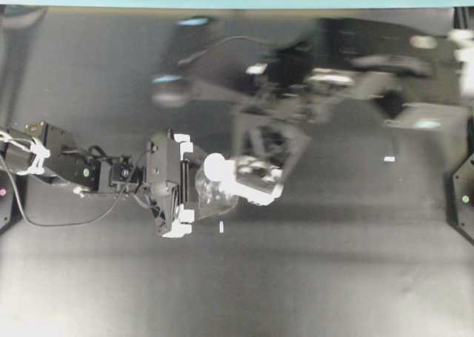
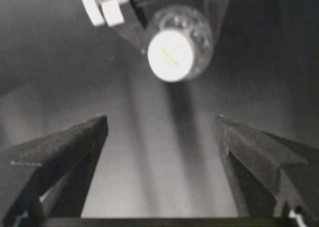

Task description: Open the bottle cap by holding the bottle with the left arm and twisting the cap with the right arm.

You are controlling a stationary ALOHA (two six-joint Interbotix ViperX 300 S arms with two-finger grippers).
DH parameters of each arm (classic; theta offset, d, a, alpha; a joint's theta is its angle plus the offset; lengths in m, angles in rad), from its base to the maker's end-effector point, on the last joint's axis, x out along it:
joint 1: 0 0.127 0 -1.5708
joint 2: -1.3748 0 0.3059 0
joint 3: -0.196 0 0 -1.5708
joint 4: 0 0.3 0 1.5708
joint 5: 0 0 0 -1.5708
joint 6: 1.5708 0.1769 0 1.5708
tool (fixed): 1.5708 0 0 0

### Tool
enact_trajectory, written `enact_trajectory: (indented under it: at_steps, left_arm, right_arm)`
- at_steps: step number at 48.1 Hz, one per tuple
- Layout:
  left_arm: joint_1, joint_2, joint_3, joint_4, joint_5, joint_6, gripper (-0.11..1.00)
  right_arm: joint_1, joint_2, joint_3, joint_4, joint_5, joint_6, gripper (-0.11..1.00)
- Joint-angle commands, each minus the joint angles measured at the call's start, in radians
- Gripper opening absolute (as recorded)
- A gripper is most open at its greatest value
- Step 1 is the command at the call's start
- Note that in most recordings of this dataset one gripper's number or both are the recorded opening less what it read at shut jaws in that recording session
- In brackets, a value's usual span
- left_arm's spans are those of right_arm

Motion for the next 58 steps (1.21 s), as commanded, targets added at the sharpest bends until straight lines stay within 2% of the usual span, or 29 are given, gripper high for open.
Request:
enact_trajectory:
  at_steps: [1,14,32,38,46,58]
  left_arm:
    - [0.0,-0.002,-0.015,0.003,-0.003,0.002,0.79]
    - [0.0,-0.003,-0.021,0.003,-0.003,0.0,0.79]
    - [0.0,-0.002,-0.018,0.003,-0.002,0.0,0.79]
    - [0.0,-0.002,-0.017,0.003,0.005,0.002,0.79]
    - [0.0,-0.003,-0.018,0.003,0.023,0.002,0.79]
    - [0.002,-0.002,-0.018,0.003,0.028,0.003,0.79]
  right_arm:
    - [-0.008,0.034,-0.037,0.003,0.0,-0.032,0.8]
    - [-0.009,0.091,-0.034,0.008,-0.034,-0.129,0.8]
    - [-0.018,0.121,0.005,0.008,-0.071,-0.172,0.78]
    - [-0.021,0.121,0.02,0.008,-0.069,-0.173,0.67]
    - [-0.021,0.117,0.041,0.008,-0.074,-0.193,0.37]
    - [-0.018,0.115,0.038,0.008,-0.074,-0.288,0.37]
